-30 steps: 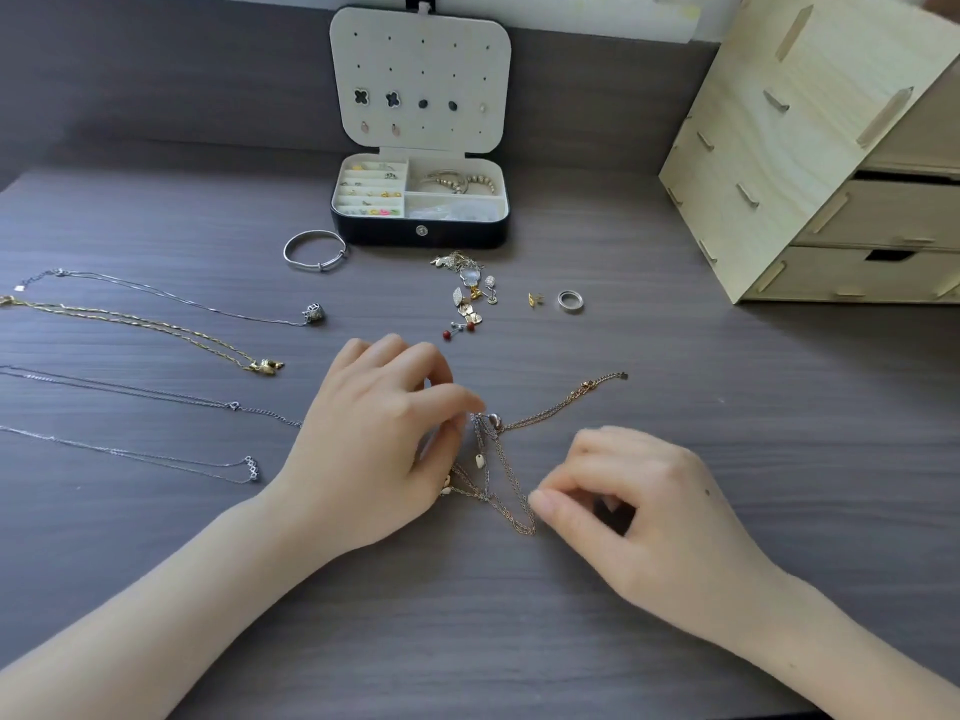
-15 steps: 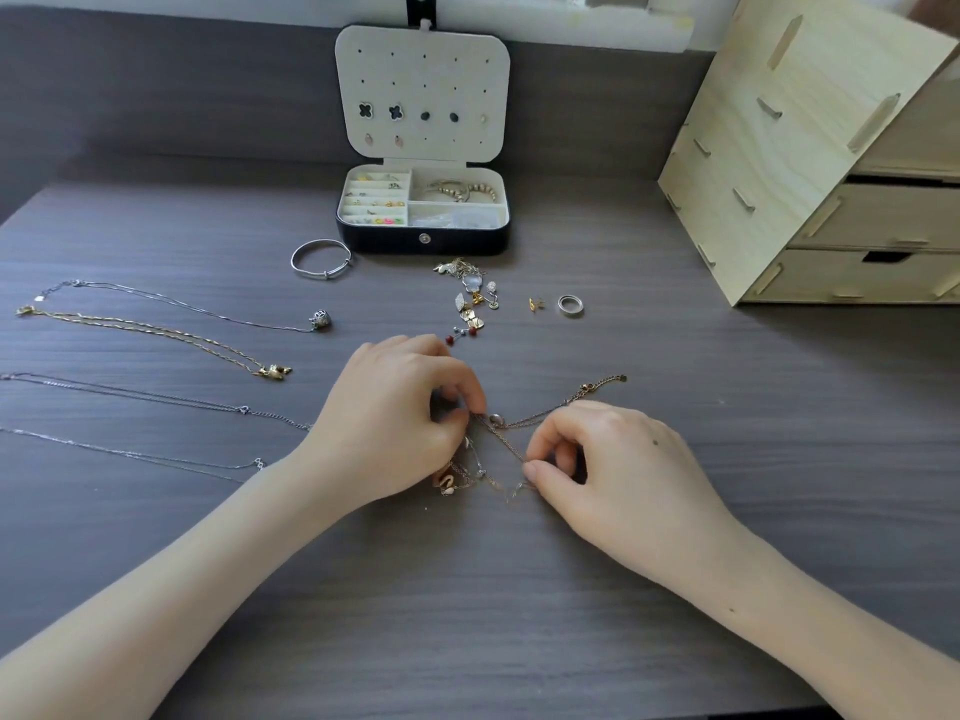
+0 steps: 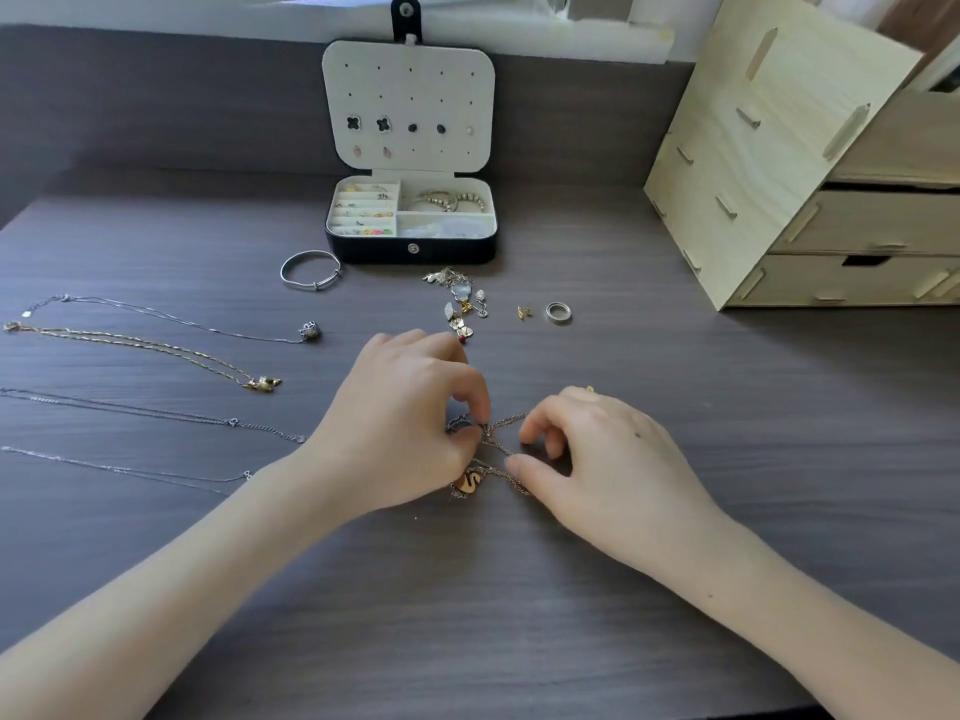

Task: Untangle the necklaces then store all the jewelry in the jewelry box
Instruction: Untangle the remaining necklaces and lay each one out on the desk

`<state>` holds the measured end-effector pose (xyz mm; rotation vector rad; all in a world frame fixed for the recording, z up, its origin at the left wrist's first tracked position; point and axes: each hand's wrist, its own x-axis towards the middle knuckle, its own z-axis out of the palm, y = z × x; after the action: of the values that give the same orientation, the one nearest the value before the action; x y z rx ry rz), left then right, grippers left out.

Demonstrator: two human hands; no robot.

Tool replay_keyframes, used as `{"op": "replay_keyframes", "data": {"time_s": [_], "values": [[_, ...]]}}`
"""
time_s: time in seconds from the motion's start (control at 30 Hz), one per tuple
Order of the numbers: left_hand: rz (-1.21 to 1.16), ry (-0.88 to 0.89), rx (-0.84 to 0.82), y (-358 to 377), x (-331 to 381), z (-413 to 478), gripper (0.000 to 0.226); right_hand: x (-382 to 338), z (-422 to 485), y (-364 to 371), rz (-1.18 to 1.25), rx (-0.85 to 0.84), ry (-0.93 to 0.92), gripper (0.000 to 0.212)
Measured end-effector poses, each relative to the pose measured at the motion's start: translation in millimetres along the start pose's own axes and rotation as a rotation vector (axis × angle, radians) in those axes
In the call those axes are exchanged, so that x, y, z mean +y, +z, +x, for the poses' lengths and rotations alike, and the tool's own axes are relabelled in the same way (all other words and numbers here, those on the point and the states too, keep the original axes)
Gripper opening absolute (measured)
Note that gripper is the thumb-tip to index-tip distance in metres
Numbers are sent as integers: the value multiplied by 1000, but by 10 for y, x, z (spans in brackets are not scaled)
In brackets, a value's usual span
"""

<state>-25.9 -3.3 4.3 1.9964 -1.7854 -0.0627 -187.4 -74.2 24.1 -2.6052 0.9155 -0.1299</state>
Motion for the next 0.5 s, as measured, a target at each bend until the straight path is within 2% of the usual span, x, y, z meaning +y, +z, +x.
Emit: {"op": "replay_keyframes", "data": {"time_s": [0.13, 0.27, 0.43, 0.5], "values": [[35, 63, -5, 21, 1, 3, 2, -44, 64, 52, -22, 28, -5, 10], [97, 135, 20, 27, 5, -12, 2, -41, 79, 60, -63, 51, -13, 13], [215, 254, 37, 37, 4, -9, 27, -73, 117, 60, -150, 2, -31, 16], [258, 263, 40, 51, -8, -14, 28, -61, 132, 57, -115, -19, -26, 12]]}}
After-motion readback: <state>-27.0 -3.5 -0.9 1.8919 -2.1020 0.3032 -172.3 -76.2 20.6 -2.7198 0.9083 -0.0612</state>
